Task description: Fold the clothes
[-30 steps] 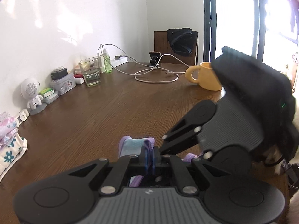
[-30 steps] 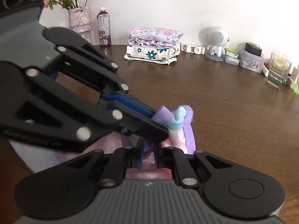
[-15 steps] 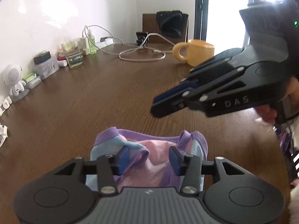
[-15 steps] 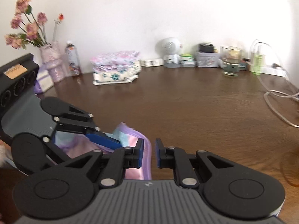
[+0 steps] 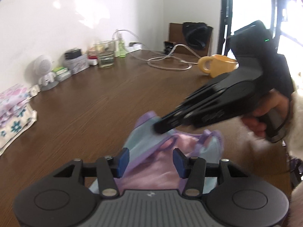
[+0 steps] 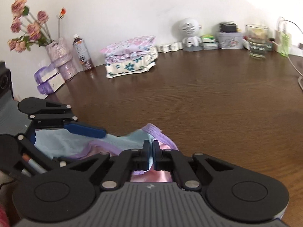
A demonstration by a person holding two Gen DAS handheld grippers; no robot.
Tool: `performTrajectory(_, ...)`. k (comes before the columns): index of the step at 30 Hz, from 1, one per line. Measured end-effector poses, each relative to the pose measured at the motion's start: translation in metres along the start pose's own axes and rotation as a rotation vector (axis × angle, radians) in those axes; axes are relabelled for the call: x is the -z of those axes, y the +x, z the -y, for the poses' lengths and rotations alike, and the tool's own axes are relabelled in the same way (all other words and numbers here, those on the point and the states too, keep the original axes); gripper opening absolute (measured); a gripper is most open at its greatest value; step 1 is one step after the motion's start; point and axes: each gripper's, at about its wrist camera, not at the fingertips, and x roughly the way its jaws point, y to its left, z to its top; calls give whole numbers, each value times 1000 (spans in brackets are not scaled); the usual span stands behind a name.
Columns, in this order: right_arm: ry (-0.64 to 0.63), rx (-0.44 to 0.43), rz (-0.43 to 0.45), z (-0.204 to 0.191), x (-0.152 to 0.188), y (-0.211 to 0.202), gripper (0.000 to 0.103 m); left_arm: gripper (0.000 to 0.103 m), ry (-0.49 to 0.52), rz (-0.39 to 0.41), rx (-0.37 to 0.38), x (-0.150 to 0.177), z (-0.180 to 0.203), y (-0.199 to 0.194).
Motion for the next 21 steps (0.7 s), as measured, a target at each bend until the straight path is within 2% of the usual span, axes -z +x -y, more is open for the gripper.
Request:
performTrajectory(2,24,16,-11,6,3,-1,3,46,-37,-8,-1,3,-9,2)
performTrajectory(5,29,27,-38,10,7,5,3,38,-104,-16,40,7,-22,4)
performTrajectory(9,-11,59,-35,3,7,9,5,38,-139,-39,70,13,-28,7)
performTrajectory(12,13,48,11,5,2,-1,10,38,-160,-21,89,16,-30,-1)
performTrajectory(16,-18,20,113,-4,-7,-23,10,40,-230,44,78,15,-41,-19)
performTrajectory(19,-104,-25,108,-20,-13,-18,10,38,-283,85,49,16,-50,-29)
performTrajectory(21,-155,-18,70,-27,-15,-4,10,38,-316,80,19,20,-55,-28)
